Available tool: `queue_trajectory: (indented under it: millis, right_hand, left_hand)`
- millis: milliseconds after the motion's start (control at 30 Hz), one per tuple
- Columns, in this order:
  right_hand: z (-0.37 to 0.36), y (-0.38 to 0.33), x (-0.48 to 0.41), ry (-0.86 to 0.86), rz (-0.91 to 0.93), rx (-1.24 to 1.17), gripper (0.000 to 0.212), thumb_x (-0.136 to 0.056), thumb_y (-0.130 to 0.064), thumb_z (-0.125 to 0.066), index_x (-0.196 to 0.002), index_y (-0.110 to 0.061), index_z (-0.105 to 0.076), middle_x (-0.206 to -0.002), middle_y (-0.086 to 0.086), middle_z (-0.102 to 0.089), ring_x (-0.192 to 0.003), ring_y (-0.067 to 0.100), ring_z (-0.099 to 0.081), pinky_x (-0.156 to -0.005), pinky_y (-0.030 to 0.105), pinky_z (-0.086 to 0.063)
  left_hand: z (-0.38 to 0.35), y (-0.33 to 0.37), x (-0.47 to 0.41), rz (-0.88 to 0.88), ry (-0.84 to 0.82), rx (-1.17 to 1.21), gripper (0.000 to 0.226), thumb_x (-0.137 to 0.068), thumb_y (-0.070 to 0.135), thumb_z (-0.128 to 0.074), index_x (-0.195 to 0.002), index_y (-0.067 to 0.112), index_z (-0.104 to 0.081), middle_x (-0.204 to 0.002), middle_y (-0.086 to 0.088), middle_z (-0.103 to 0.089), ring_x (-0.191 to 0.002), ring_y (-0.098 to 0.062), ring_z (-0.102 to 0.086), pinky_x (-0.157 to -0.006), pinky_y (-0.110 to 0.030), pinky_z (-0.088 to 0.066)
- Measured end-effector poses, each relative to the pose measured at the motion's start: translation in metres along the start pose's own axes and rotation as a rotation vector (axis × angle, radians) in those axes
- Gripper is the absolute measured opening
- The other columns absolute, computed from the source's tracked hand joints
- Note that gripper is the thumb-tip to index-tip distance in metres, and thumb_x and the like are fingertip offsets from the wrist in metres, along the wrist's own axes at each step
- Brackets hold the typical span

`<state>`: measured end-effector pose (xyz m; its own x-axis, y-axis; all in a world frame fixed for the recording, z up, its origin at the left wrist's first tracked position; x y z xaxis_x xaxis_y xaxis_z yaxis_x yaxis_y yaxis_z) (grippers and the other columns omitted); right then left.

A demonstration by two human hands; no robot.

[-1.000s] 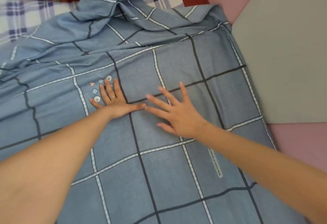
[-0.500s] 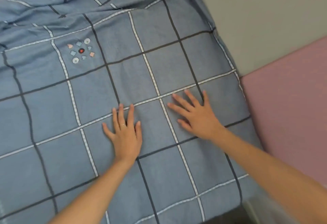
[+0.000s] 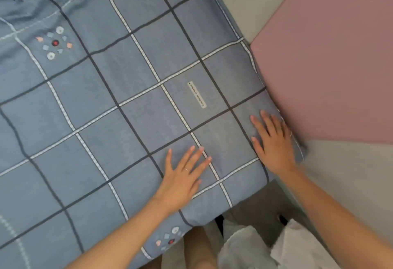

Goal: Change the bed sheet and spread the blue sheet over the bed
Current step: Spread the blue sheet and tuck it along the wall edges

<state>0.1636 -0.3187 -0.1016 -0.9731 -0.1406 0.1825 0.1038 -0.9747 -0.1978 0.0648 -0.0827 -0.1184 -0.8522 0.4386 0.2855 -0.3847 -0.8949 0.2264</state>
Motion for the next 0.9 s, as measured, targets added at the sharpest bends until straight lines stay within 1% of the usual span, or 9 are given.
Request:
queue_trajectory:
  millis: [100, 200, 300, 400, 467, 567, 633, 767, 900]
  right_hand:
    - [-0.023, 0.054, 0.057, -0.022, -0.486, -0.104, 0.074, -0.087, -0.06, -0.029, -0.149, -0.02, -0.026, -0.151, 0.015, -0.031, -0.132, 0.038, -0.034, -0.105, 0.052, -0.031]
    - [-0.03, 0.079, 0.1, 0.032, -0.965, -0.353, 0.098, -0.074, -0.072, -0.02, -0.142, -0.003, -0.032, -0.142, 0.025, -0.037, -0.127, 0.043, -0.039, -0.103, 0.053, -0.034]
    - [-0.003, 0.044, 0.088, 0.051, -0.73, -0.034, 0.072, -0.085, -0.049, -0.033, -0.141, -0.003, -0.035, -0.142, 0.024, -0.037, -0.127, 0.044, -0.038, -0.102, 0.059, -0.032]
    - [0.003, -0.02, 0.078, 0.087, -0.354, 0.015, 0.059, -0.089, -0.032, -0.046, -0.144, -0.014, -0.03, -0.147, 0.018, -0.033, -0.137, 0.042, -0.026, -0.106, 0.064, -0.02]
    - [-0.001, -0.079, 0.082, 0.089, -0.072, 0.0, 0.057, -0.089, -0.035, -0.041, -0.143, -0.021, -0.03, -0.148, 0.014, -0.033, -0.139, 0.041, -0.022, -0.107, 0.065, -0.019]
    - [-0.026, -0.191, 0.106, 0.036, 0.294, 0.029, 0.057, -0.088, -0.032, -0.042, -0.144, -0.028, -0.03, -0.151, 0.006, -0.029, -0.14, 0.039, -0.018, -0.108, 0.065, -0.019]
    - [-0.039, -0.256, 0.125, 0.058, 0.254, -0.056, 0.059, -0.086, -0.03, -0.044, -0.144, -0.028, -0.03, -0.151, 0.006, -0.028, -0.141, 0.039, -0.017, -0.11, 0.063, -0.019]
    - [-0.091, -0.415, 0.178, 0.01, 0.074, -0.279, 0.066, -0.083, -0.037, -0.04, -0.147, -0.024, -0.029, -0.153, 0.008, -0.026, -0.143, 0.039, -0.013, -0.113, 0.056, -0.017]
    - [-0.162, -0.59, 0.252, -0.246, 0.121, -0.214, 0.071, -0.089, -0.037, -0.049, -0.151, -0.029, -0.015, -0.159, 0.005, -0.011, -0.146, 0.035, -0.001, -0.114, 0.055, -0.01]
  left_hand:
    - [-0.019, -0.031, 0.028, 0.361, -0.061, 0.075, 0.074, -0.088, 0.055, -0.032, -0.152, 0.022, -0.016, -0.158, -0.015, -0.012, -0.146, -0.034, -0.006, -0.105, -0.071, -0.001]
    - [-0.056, 0.023, 0.059, -0.001, -0.231, 0.007, 0.083, -0.08, 0.066, -0.036, -0.151, 0.025, -0.02, -0.158, -0.017, -0.009, -0.145, -0.038, -0.003, -0.098, -0.076, -0.003]
    - [-0.069, 0.085, 0.087, -0.463, -0.388, -0.015, 0.062, -0.092, 0.052, -0.035, -0.15, 0.032, -0.023, -0.159, -0.007, 0.009, -0.144, -0.026, 0.02, -0.102, -0.072, 0.012]
    - [-0.047, 0.104, 0.099, -0.665, -0.256, 0.051, 0.047, -0.09, 0.032, -0.048, -0.136, 0.024, -0.05, -0.148, 0.003, -0.041, -0.142, -0.015, -0.028, -0.115, -0.059, -0.012]
    - [-0.03, 0.08, 0.108, -0.539, -0.06, 0.086, 0.047, -0.081, 0.028, -0.048, -0.126, 0.022, -0.057, -0.138, 0.002, -0.052, -0.133, -0.016, -0.043, -0.112, -0.049, -0.023]
    - [-0.022, -0.006, 0.175, -0.179, 0.133, 0.057, 0.066, -0.079, 0.043, -0.043, -0.139, 0.016, -0.039, -0.153, -0.011, -0.028, -0.141, -0.027, -0.025, -0.108, -0.061, -0.017]
    - [-0.047, -0.075, 0.25, 0.019, 0.11, -0.018, 0.083, -0.078, 0.056, -0.041, -0.149, 0.016, -0.023, -0.159, -0.012, -0.011, -0.145, -0.032, -0.013, -0.109, -0.067, -0.008]
    - [-0.11, -0.19, 0.454, 0.325, -0.062, 0.033, 0.08, -0.085, 0.073, -0.022, -0.151, 0.031, -0.012, -0.158, -0.008, -0.017, -0.142, -0.037, -0.022, -0.104, -0.07, -0.004]
    - [-0.144, -0.228, 0.636, 0.314, -0.226, 0.004, 0.087, -0.074, 0.067, -0.04, -0.151, 0.036, -0.013, -0.16, 0.001, -0.009, -0.147, -0.029, -0.004, -0.096, -0.074, -0.015]
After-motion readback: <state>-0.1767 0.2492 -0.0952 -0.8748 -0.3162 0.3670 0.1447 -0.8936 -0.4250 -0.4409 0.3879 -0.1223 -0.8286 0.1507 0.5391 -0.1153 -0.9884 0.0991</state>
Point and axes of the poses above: each hand's wrist, its own x-axis away from the middle knuckle, its own z-axis out of the back of the hand, y = z × x, the point moved 8 cm from there along -x, towards the middle knuckle
